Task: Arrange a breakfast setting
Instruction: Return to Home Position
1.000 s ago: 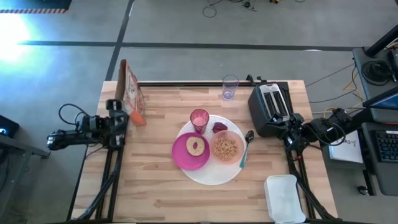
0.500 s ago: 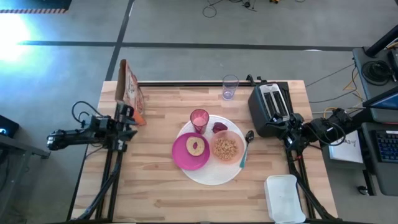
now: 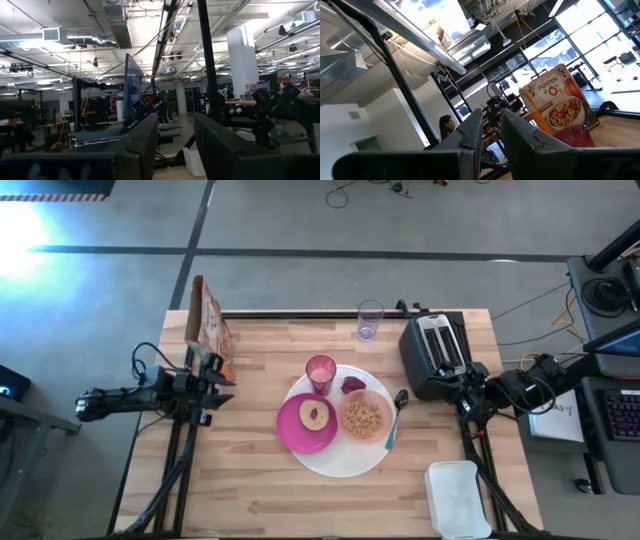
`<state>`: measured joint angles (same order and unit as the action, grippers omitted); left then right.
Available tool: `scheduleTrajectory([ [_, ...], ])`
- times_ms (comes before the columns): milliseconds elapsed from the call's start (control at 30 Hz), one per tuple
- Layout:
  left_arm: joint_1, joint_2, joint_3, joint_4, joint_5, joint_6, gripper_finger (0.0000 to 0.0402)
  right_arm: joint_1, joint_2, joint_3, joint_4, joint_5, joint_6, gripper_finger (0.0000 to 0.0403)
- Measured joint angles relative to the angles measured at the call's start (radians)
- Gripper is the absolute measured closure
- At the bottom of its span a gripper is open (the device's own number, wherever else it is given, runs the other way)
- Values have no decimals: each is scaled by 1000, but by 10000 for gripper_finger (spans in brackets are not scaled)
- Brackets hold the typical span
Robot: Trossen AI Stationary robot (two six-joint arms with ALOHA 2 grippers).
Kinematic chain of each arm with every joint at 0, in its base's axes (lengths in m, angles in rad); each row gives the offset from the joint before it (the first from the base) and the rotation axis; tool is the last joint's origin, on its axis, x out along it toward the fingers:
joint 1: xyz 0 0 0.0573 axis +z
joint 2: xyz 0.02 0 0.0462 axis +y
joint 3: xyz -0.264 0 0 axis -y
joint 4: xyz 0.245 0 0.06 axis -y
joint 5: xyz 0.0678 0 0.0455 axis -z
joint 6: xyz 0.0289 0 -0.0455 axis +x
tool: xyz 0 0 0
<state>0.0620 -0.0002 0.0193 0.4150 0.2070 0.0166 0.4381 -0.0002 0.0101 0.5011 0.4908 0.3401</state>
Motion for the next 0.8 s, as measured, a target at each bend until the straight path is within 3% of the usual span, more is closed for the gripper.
scheduleTrajectory([
  [800, 0, 0, 0, 2, -2, 0, 290, 0, 42, 0, -2, 0, 0, 344],
])
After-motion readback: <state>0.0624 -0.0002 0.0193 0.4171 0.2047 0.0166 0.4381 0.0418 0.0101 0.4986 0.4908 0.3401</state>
